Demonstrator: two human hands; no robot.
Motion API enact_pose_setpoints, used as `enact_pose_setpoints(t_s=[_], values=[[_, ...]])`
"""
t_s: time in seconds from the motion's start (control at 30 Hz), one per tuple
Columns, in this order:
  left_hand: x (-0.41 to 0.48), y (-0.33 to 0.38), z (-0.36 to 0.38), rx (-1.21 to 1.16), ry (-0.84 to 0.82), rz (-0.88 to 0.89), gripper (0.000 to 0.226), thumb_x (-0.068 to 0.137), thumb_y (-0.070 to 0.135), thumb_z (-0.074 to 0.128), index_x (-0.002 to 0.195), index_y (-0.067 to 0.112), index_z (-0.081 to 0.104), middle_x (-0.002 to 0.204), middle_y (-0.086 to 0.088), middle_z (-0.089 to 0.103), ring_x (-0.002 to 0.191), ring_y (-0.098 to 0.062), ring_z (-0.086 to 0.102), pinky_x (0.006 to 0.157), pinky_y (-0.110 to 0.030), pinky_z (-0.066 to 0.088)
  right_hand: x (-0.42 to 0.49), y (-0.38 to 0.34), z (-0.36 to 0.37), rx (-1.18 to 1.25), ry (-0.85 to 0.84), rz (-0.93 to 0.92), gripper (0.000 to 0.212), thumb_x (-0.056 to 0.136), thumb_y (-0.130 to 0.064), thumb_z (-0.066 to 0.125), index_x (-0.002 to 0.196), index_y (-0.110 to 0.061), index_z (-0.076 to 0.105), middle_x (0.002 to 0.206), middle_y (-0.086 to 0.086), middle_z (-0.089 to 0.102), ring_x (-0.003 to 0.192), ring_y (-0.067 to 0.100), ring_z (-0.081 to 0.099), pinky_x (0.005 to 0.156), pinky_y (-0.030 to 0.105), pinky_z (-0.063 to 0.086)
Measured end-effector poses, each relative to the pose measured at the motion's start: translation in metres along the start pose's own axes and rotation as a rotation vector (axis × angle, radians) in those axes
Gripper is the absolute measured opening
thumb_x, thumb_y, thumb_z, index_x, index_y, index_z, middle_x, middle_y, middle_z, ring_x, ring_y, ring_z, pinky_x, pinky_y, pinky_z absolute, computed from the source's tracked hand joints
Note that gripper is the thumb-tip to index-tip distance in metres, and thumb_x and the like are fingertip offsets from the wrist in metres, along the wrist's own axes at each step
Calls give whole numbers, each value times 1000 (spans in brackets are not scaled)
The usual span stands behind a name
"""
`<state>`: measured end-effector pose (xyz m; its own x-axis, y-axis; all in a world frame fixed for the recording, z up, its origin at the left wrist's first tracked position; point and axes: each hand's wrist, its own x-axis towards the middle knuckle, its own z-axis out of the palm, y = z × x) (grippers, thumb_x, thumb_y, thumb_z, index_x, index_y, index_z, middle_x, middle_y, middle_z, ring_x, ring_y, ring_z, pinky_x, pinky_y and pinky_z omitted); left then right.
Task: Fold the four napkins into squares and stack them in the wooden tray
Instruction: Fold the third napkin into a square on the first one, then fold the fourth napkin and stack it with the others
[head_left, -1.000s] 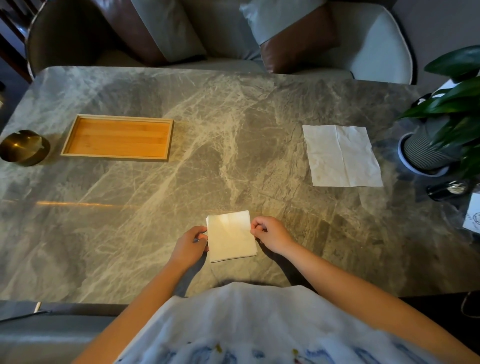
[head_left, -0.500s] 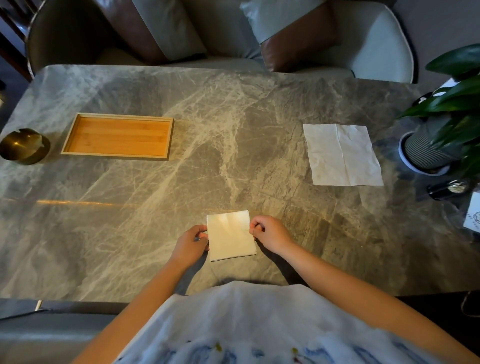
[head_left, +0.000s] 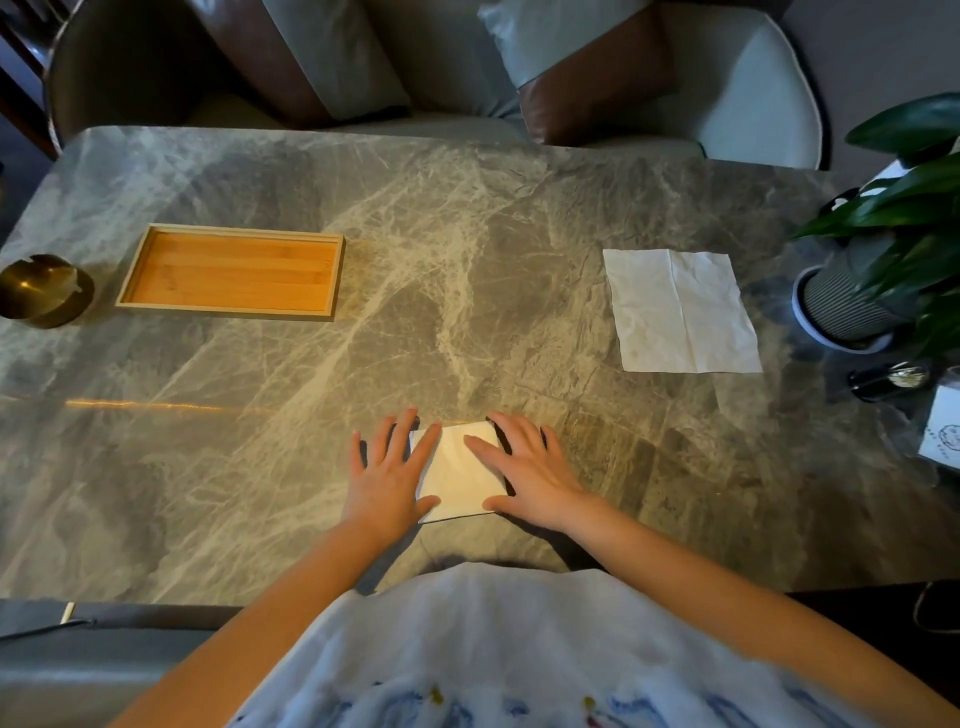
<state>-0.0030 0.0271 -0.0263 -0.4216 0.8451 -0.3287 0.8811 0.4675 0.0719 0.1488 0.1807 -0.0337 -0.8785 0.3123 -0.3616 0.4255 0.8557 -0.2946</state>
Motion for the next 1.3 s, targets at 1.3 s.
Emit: enact_pose_setpoints(t_s=[1.3], values=[[-3, 2, -21, -131, -18, 34, 96, 82, 61, 53, 150, 20, -2, 160, -3, -2, 147, -25, -3, 119, -48, 3, -29, 30, 7, 246, 108, 158, 66, 89, -39, 56, 147, -27, 28, 158, -4, 22, 147, 17, 15, 118, 47, 12]])
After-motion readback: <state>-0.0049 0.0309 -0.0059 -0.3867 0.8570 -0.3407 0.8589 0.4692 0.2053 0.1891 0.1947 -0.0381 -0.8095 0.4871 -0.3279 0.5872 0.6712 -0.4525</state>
